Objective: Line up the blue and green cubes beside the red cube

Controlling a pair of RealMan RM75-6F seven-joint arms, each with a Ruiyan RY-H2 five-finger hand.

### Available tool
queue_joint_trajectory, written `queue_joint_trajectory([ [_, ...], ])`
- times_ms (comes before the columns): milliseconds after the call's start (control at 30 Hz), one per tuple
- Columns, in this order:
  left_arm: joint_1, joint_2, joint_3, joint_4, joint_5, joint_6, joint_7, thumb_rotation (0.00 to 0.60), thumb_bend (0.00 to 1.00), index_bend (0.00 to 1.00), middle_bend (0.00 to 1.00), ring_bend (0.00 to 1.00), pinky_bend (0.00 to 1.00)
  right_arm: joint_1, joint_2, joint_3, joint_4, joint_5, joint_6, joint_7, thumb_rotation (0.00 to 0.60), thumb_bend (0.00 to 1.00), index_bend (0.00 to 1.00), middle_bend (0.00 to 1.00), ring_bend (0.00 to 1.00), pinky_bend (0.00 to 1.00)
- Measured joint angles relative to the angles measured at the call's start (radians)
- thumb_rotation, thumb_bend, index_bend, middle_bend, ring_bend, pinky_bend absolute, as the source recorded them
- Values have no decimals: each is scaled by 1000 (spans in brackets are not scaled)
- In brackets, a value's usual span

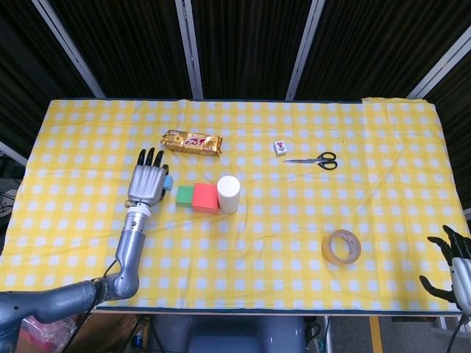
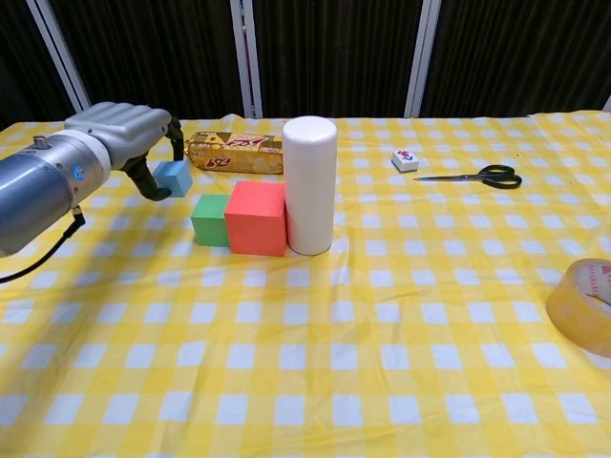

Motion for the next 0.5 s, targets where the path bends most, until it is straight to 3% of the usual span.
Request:
queue_joint_trajectory([
  [500, 11, 25, 40, -34, -57, 71, 48, 600, 397, 461, 71, 0, 0, -4, 2, -3, -6, -14, 12, -2, 600, 317, 212, 0, 0, 0],
])
